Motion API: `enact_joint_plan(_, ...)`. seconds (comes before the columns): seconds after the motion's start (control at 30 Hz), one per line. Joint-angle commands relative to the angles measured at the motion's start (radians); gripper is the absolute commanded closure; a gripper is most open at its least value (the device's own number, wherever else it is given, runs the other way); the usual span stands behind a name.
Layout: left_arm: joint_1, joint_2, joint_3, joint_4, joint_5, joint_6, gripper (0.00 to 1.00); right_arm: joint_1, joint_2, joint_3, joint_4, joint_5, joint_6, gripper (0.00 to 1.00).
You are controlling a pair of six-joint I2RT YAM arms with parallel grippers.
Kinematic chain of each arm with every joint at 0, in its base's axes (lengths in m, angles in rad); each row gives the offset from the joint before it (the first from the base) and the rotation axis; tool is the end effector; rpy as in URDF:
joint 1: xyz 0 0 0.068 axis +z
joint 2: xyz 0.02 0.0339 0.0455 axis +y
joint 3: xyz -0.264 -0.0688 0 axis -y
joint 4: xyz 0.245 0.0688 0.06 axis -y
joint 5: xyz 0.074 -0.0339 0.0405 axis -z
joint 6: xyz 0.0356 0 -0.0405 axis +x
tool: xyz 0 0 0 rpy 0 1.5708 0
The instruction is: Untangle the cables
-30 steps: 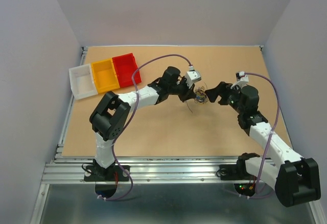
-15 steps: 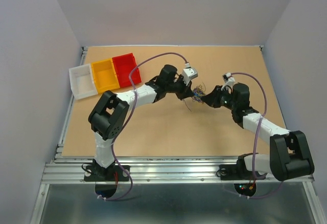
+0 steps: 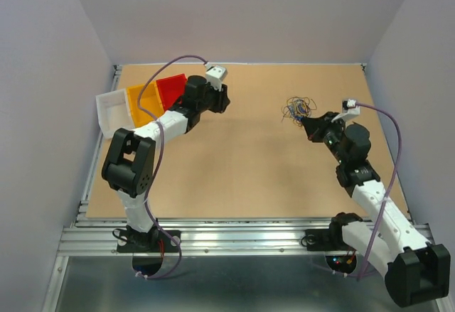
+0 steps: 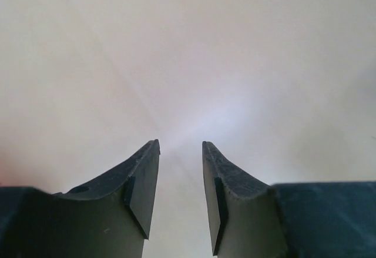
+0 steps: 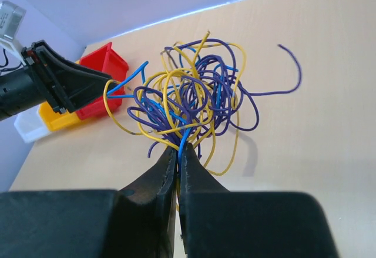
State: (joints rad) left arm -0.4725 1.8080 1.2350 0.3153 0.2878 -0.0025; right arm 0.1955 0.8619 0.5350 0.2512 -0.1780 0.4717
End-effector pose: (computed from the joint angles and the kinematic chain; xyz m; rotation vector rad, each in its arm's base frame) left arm 0.3738 -0.2024 0.2601 0.6308 1.7486 -0.5951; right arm 0.2030 0.0466 0.2838 0.0937 1.6838 0.6519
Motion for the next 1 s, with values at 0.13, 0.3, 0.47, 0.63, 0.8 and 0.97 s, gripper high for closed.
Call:
enact_joint_plan(0.13, 0.003, -0.141, -0.094, 0.111, 0.086, 0.027, 0.48, -0.007, 0.083, 0.01, -0.015, -0.122, -0.016, 1.0)
enact_joint_plan(0.3, -0.012, -0.13, -0.103, 0.134, 0.313, 0.068, 0.34, -0.007, 0.132, 0.002, 0.077, -0.307, -0.01, 0.99)
enact_joint_plan(0.47, -0.046, -0.124, -0.1, 0.134, 0.415, 0.104, 0.27, 0.004, 0.141, -0.013, 0.151, -0.466, -0.013, 0.99)
enact_joint_plan(0.63, -0.064, -0.13, -0.103, 0.134, 0.52, 0.134, 0.27, 0.035, 0.154, -0.012, 0.152, -0.508, -0.019, 0.99)
enact_joint_plan(0.8, -0.107, -0.128, -0.097, 0.134, 0.536, 0.15, 0.26, 0.085, 0.201, 0.008, 0.168, -0.514, -0.025, 0.99)
enact_joint_plan(0.97, -0.136, -0.111, -0.08, 0.128, 0.599, 0.154, 0.27, 0.128, 0.255, 0.036, 0.175, -0.489, -0.031, 0.99)
